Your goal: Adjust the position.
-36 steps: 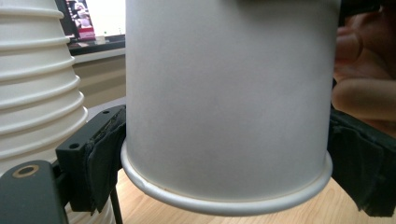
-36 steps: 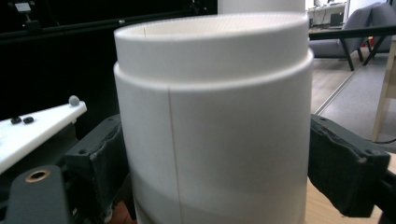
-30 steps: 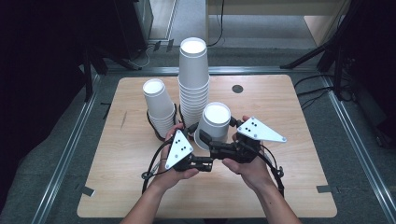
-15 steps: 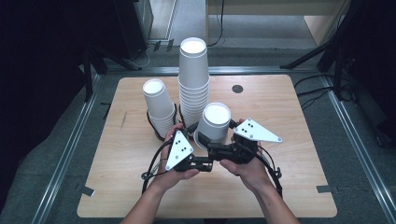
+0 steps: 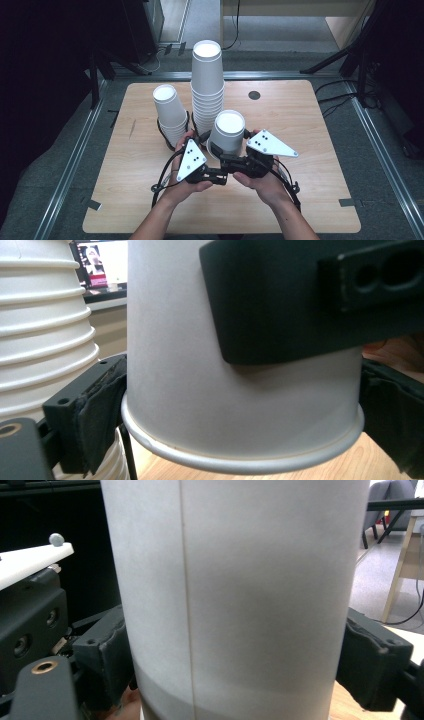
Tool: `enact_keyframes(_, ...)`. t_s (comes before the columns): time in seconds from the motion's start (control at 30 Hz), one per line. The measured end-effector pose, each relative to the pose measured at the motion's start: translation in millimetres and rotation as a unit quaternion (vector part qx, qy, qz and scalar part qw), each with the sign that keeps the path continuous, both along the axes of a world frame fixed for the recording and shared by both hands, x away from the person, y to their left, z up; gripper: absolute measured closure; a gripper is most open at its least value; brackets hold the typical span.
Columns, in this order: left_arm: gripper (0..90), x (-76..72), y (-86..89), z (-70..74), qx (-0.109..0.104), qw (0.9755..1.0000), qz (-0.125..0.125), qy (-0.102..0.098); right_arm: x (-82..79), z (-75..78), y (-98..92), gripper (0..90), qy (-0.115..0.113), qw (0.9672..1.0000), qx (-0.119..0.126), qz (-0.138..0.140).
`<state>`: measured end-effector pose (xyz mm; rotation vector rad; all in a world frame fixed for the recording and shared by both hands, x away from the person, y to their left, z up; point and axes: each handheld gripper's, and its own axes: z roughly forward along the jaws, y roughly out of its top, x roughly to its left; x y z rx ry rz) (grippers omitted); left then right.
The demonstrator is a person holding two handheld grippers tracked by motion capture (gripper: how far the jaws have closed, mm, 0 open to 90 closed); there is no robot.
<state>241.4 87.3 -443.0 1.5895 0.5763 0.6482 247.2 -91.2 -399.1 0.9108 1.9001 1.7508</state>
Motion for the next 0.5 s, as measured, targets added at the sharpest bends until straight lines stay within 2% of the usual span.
enact_keyframes(0.07,0.6,0.4,0.7,-0.3,-0.001,1.0,-0.005,0.005,-0.4,0.0,0.9,15.8,-0.002,1.0,-0.002,0.0)
enact_keyframes(0.2,0.0,1.8,2.1,-2.0,0.01,0.9998,-0.011,0.015,0.3,2.8,-1.4,16.2,-0.008,0.9999,0.005,-0.007)
enact_keyframes(0.37,0.0,3.4,3.8,-4.7,0.017,0.9995,-0.012,0.026,2.1,12.5,-12.5,16.8,-0.021,0.9994,0.018,-0.021)
enact_keyframes(0.5,0.0,3.2,5.7,-5.0,0.018,0.9992,-0.013,0.032,3.4,17.2,-20.8,16.9,-0.031,0.9987,0.016,-0.037)
